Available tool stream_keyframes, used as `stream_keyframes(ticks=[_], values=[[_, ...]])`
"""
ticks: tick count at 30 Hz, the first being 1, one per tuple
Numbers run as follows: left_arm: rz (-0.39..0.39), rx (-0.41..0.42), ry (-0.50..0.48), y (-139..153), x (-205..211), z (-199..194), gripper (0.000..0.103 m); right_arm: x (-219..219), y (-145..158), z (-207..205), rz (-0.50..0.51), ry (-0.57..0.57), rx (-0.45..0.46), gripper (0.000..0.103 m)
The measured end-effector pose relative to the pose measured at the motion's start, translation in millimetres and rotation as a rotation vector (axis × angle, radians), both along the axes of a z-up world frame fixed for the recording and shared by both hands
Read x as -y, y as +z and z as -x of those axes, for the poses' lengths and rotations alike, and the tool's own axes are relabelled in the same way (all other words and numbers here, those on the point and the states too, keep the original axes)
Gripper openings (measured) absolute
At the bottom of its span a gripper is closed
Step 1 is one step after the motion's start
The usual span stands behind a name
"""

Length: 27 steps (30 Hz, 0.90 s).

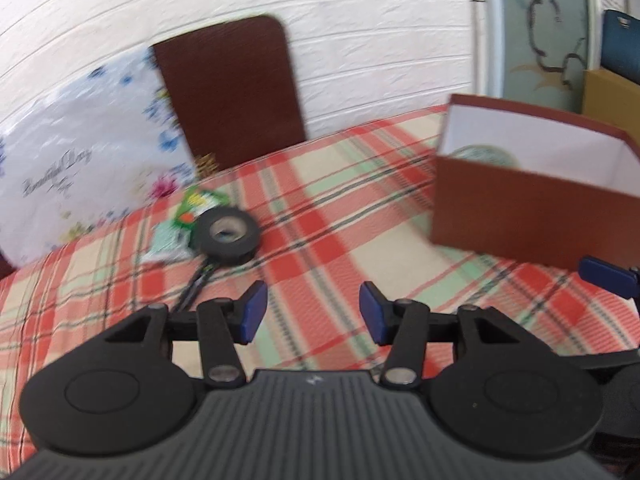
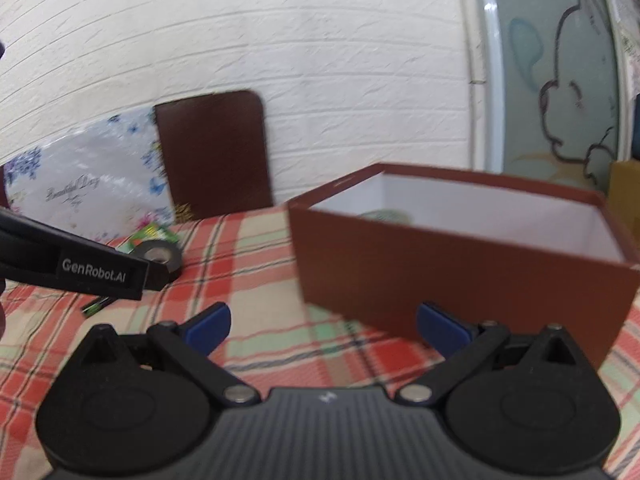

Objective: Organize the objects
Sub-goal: 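Withdraw the left gripper from the brown box toward the marker, then grasp the blue-capped black marker with the left gripper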

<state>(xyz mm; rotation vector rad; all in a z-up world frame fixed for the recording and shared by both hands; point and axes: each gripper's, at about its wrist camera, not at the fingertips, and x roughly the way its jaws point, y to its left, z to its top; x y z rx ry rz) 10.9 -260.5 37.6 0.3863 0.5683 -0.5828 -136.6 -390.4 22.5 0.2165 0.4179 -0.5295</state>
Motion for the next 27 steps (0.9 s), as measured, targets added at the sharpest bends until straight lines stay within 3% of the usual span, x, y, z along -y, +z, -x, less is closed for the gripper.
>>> stream_keyframes(ticks=[11,17,20,22,24,27], values=[[-0.015,-0.030,0.207,-40,-90,-57,0.053,-58,-28,-57,-0.060,0.181,-0.158,0.103],[0.035,-0.054,0.361,-65,-159,-96,0.053,-83,-39,-93,-0.087,0.266,-0.229,0.102],[0.104,-0.043,0.422,-76,-190,-109,0.065,-94,-45,-118,-0.095,0.295,-0.254,0.102],[0.139,0.005,0.432,-85,-202,-109,0.070,-100,-46,-136,-0.102,0.315,-0.240,0.102],[0.198,-0.007,0.431,-86,-209,-111,0.072,-104,-45,-158,-0.137,0.344,-0.212,0.102],[0.188,0.009,0.432,-87,-204,-111,0.072,-103,-43,-193,-0.196,0.324,-0.175,0.102]])
